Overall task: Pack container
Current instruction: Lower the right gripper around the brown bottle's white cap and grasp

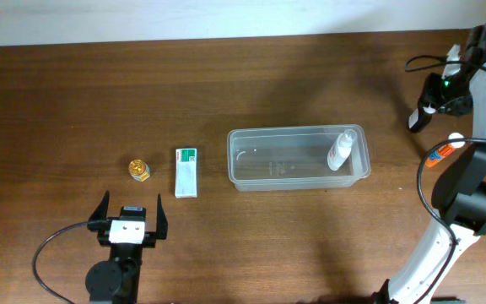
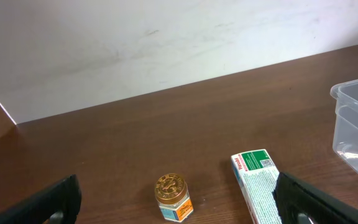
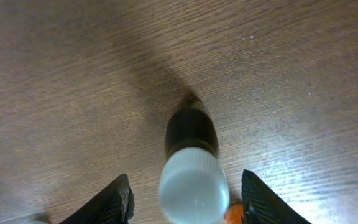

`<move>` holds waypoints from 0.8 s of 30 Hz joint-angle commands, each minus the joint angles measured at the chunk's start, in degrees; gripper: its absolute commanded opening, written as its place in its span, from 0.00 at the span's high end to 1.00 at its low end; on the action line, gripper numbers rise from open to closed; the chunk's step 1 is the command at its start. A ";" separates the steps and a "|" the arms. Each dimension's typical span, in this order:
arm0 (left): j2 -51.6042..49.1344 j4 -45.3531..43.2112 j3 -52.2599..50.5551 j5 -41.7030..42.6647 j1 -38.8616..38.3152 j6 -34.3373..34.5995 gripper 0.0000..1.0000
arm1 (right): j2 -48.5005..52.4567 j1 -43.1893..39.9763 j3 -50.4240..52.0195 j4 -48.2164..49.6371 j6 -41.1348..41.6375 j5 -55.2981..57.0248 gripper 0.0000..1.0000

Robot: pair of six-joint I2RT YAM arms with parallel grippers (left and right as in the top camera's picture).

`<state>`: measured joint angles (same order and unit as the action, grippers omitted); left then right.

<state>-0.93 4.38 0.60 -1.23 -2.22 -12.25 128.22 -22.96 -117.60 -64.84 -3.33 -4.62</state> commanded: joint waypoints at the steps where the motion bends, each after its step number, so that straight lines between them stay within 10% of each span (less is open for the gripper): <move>1: 0.46 0.37 -0.11 0.85 0.26 -0.50 0.01 | 1.14 -0.72 -1.18 0.61 -2.78 -0.35 0.51; 24: 0.46 0.37 -0.11 0.87 0.26 -0.50 0.01 | 3.41 -1.01 -1.18 2.08 -7.39 -2.93 0.71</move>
<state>-0.93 4.38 0.60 -1.23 -2.22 -12.25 130.80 -23.70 -117.60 -62.92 -9.91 -6.04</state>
